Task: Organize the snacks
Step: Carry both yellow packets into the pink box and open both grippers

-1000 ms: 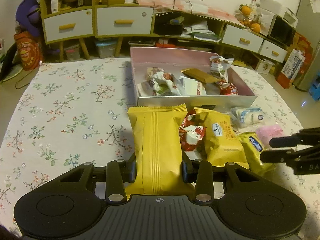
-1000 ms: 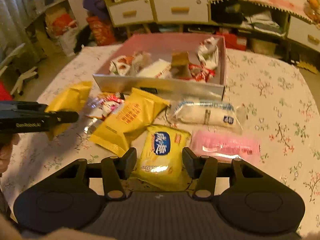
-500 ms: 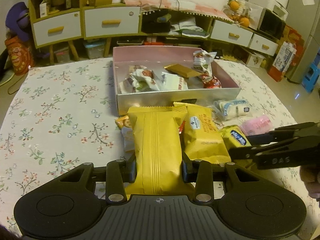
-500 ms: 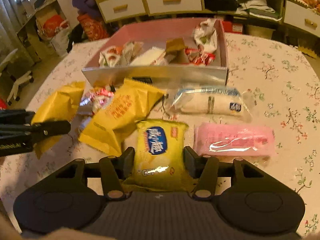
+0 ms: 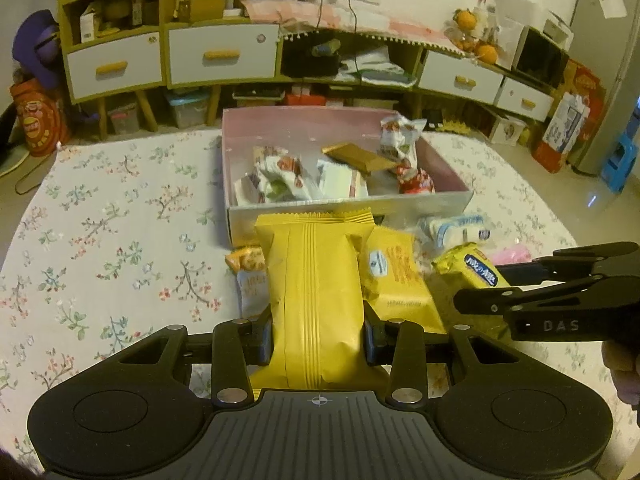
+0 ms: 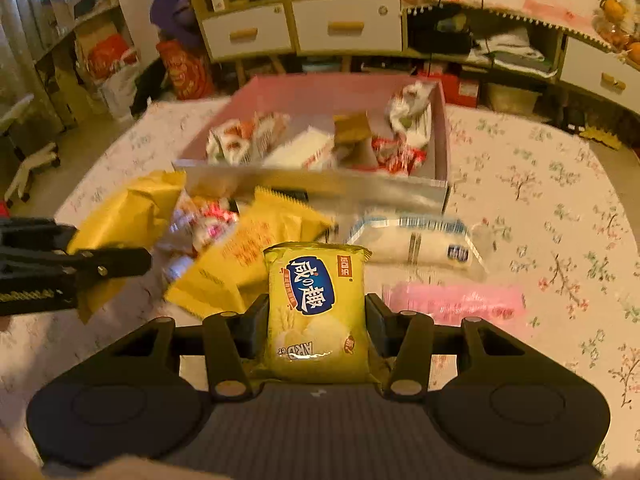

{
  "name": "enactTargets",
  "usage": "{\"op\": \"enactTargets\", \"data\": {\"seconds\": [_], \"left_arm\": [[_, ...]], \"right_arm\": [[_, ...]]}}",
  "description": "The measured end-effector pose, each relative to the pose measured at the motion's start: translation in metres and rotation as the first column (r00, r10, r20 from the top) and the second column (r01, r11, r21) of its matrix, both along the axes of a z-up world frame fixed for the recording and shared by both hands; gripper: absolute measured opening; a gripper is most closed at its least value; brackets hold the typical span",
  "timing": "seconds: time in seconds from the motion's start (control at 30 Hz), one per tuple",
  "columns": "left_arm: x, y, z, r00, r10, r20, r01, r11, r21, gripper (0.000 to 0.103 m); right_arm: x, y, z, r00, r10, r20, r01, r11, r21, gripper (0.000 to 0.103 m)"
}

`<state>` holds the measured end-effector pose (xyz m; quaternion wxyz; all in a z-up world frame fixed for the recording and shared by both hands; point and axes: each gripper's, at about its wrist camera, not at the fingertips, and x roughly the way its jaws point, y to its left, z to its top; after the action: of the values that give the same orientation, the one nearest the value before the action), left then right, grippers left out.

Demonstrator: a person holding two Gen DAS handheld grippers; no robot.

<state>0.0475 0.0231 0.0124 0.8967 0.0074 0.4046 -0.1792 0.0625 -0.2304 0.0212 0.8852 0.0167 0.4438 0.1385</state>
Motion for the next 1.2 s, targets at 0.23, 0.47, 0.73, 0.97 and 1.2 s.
{"op": "enactTargets", "data": {"seconds": [0.23, 0.47, 0.73, 0.97, 1.2], "left_arm": [[0.01, -0.004, 0.022, 0.998, 0.05, 0.034, -0.048, 0.998, -0.043, 0.037], [0.041, -0.018, 0.038, 0.997, 0.052, 0.061, -0.051, 0.999, -0.013, 0.037], [0.089, -0.042, 0.044, 0.997, 0.016, 0.072, -0.017, 1.0, 0.019, 0.037], [0.13, -0.063, 0.026, 0.998, -0.019, 0.064, 0.013, 0.996, 0.085, 0.037], [0.16, -0.076, 0.005, 0.999, -0.01, 0.031, 0.006, 0.995, 0.098, 0.037]], "right_arm": [[0.014, -0.007, 0.017, 0.998, -0.065, 0.001, 0.065, 0.99, 0.124, 0.046], [0.048, -0.017, 0.022, 0.987, -0.163, -0.015, 0.162, 0.963, 0.215, 0.046], [0.08, -0.027, 0.017, 0.971, -0.238, -0.02, 0.234, 0.931, 0.279, 0.046], [0.097, -0.034, 0.004, 0.963, -0.265, -0.049, 0.267, 0.911, 0.315, 0.046], [0.104, -0.041, -0.006, 0.958, -0.277, -0.076, 0.286, 0.892, 0.35, 0.046]]}}
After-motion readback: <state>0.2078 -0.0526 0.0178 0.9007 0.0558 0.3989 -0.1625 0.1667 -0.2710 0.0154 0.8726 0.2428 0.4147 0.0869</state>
